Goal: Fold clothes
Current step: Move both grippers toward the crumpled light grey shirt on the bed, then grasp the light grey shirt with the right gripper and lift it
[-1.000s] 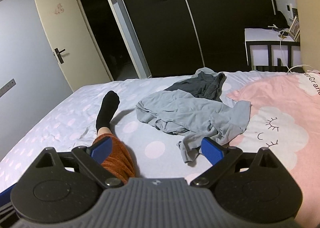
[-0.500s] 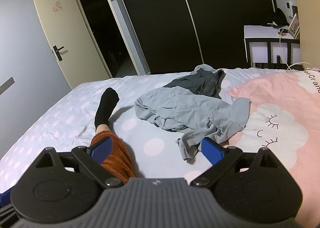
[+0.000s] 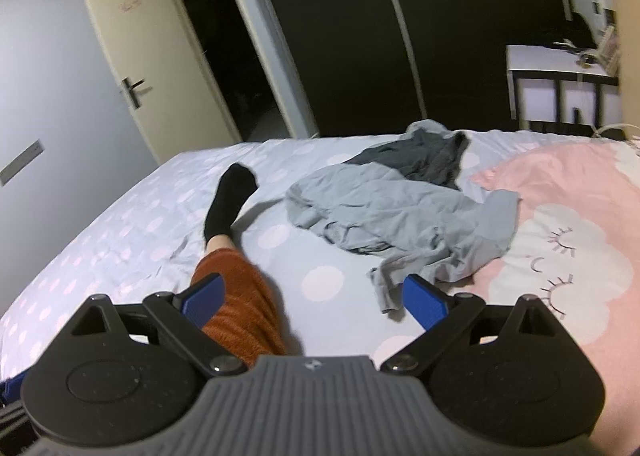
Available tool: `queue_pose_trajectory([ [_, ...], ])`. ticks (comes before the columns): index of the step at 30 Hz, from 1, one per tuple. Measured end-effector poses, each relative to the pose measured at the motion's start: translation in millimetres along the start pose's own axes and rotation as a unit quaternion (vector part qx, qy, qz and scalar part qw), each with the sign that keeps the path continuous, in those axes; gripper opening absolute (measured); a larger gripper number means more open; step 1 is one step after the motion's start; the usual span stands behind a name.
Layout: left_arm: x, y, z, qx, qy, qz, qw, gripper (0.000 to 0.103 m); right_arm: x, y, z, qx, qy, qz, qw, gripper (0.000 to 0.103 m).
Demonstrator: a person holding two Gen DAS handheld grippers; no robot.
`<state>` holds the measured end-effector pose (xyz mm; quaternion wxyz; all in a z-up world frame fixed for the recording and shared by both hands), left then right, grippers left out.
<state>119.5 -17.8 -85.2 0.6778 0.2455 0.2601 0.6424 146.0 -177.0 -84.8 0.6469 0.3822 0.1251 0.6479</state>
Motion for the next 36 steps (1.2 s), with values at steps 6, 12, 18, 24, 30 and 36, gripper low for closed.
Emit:
queue_pose_trajectory([
  [6,21.2,-2.3,-0.6,0.007,0.03,0.01,0.9995,0.087,-7.1,-31.0,15.9,0.028,0.012,0.024,0.999,0.097],
  [12,42.8,-5.0,4.8,0.019,0.027,0.028,0.9991,0.087,-12.5,-80.8,36.3,0.085,0.072,0.044,0.993,0.097],
  [18,75.5,-20.3,6.0,0.037,0.027,0.054,0.9975,0.087,-40.4,-163.2,62.8,0.143,0.108,0.001,0.984,0.095],
  [24,121.2,-49.1,-2.8,0.073,0.058,0.081,0.9924,0.087,-58.1,-240.7,88.0,0.178,0.123,-0.028,0.976,0.092],
  [30,159.0,-67.7,-17.3,0.101,0.096,0.092,0.9859,0.087,-69.0,-311.5,102.0,0.202,0.135,-0.057,0.968,0.087],
  [36,183.3,-78.6,-30.0,0.122,0.121,0.1,0.9801,0.087,-71.6,-340.3,109.6,0.204,0.14,-0.107,0.963,0.066],
])
Point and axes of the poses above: each gripper's, at about its wrist camera, not at the fingertips, and y roughly against the way its jaws point, x to its left, z to its top, the point moved 10 cm from there along -y, roughly the way its jaws point, and after that the axes turned 11 degrees about x, right-handed, at the moved point
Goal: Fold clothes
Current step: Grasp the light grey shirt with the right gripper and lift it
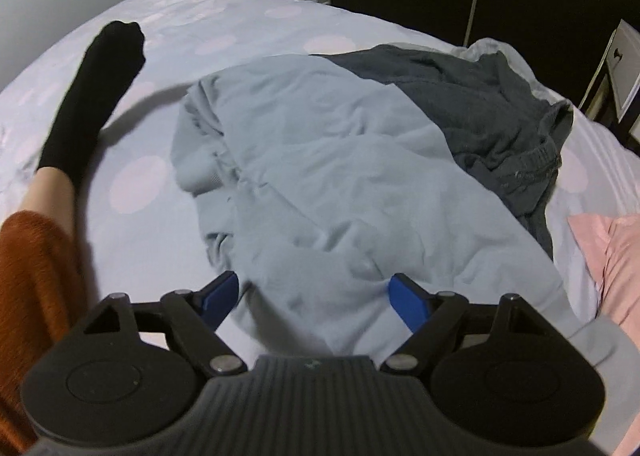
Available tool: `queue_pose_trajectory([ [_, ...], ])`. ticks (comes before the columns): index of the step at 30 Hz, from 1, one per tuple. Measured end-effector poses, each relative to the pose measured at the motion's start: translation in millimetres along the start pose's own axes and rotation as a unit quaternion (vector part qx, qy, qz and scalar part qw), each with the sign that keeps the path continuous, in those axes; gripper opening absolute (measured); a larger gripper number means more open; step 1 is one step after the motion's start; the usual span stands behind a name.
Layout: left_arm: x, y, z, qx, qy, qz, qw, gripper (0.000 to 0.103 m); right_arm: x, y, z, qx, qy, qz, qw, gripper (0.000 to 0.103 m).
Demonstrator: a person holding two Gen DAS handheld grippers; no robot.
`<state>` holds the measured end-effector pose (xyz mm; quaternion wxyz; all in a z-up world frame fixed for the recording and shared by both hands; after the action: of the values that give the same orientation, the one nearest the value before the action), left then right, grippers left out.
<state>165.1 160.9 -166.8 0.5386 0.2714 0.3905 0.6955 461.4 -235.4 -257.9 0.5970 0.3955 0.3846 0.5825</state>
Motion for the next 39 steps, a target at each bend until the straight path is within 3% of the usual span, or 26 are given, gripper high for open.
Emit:
queue_pose_trajectory([
  [3,9.3,-4.1,-0.9,0.006,0.011,0.001,0.9999,0.087,2.3,1.6,8.7,0.0,0.014,-0.02,1.0,0.045],
  [4,11.6,-3.3,-1.4,0.005,0.013,0.001,0.9999,0.087,2.3,3.8,11.9,0.0,0.017,-0.028,0.999,0.032],
  [6,16.3,-1.7,-2.2,0.005,0.017,0.0,0.9998,0.087,1.4,11.5,20.6,-0.006,0.02,-0.047,0.999,0.021],
  [9,25.2,4.1,-3.3,-0.001,0.023,0.001,0.9997,0.087,1.2,32.5,34.7,-0.024,0.023,-0.07,0.997,0.012],
  [15,50.7,24.9,-1.0,-0.023,0.049,0.012,0.9984,0.087,38.5,136.7,77.8,-0.132,0.068,-0.053,0.987,0.011],
  [20,66.1,55.1,2.2,-0.058,0.062,0.018,0.9962,0.087,102.8,247.4,99.4,-0.224,0.124,-0.01,0.967,0.011],
  [23,77.2,76.8,3.3,-0.081,0.067,0.028,0.994,0.087,149.5,314.6,100.4,-0.272,0.161,0.026,0.948,0.011],
  [26,90.1,100.5,4.8,-0.105,0.075,0.041,0.9908,0.087,198.6,385.1,88.5,-0.323,0.201,0.069,0.922,0.01],
  [32,117.2,151.1,9.2,-0.153,0.09,0.072,0.9814,0.087,290.3,518.0,37.2,-0.406,0.275,0.175,0.854,0.01],
  [37,146.4,194.4,10.4,-0.182,0.1,0.12,0.9708,0.087,347.2,574.8,-7.2,-0.41,0.306,0.275,0.814,0.009],
  [39,160.4,207.0,7.2,-0.187,0.106,0.141,0.9664,0.087,369.2,575.4,-26.2,-0.396,0.325,0.308,0.802,0.009],
])
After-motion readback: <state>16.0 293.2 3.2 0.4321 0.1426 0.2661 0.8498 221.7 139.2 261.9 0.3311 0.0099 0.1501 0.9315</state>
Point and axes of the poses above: each gripper's, at about its wrist camera, not at the fingertips, and y roughly against the way its jaws point, x to its left, z to its top, the point moved 10 cm from there along -y, roughly the way its jaws point, and after that the axes turned 11 degrees about x, right-handed, at the moved point
